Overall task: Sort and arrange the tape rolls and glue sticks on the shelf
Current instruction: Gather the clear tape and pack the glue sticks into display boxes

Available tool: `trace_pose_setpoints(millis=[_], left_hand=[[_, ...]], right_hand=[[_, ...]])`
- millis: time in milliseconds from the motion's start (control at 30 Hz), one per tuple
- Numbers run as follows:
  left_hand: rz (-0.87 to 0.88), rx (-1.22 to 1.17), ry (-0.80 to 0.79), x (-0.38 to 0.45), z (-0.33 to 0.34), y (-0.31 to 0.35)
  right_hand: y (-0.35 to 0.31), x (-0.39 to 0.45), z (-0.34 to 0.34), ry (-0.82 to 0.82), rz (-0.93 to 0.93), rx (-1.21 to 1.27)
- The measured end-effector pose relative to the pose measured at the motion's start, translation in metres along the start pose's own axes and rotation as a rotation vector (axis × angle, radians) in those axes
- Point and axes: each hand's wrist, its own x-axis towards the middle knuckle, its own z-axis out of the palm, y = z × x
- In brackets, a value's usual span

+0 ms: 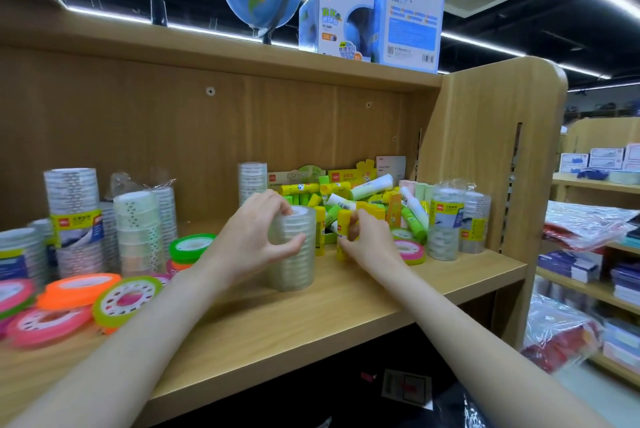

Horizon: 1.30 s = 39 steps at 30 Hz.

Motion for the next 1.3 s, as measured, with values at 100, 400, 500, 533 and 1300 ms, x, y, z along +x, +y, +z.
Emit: trace_pose_setpoints(millis=[100,400,500,533,1300], left_hand=[[-0.036,0.013,0.003,-0.001,-0.001,-0.004],[-0.135,0.012,-0.023,-0.001,0.004,-0.001],[-0.177,0.022,-0.024,0.0,0.009,0.004],[-0.188,0.031,-0.033,-0.001,0.01,0.006],[0.027,-0.121,-0.562,-0.005,0.05,0.068]], right_hand=[[-0.003,0.003,0.006,0.003,0.016,-0.018],[0.028,-0.026,-0.041,0.33,-0.118,-0.227],[0.053,-0.027,-0.046,0.023,-0.023,-0.424],[0.059,-0.027,-0.045,-0.108,-0.006,-0.477],[0.056,-0.001,-0.041,-0.3,0.095,-0.356]])
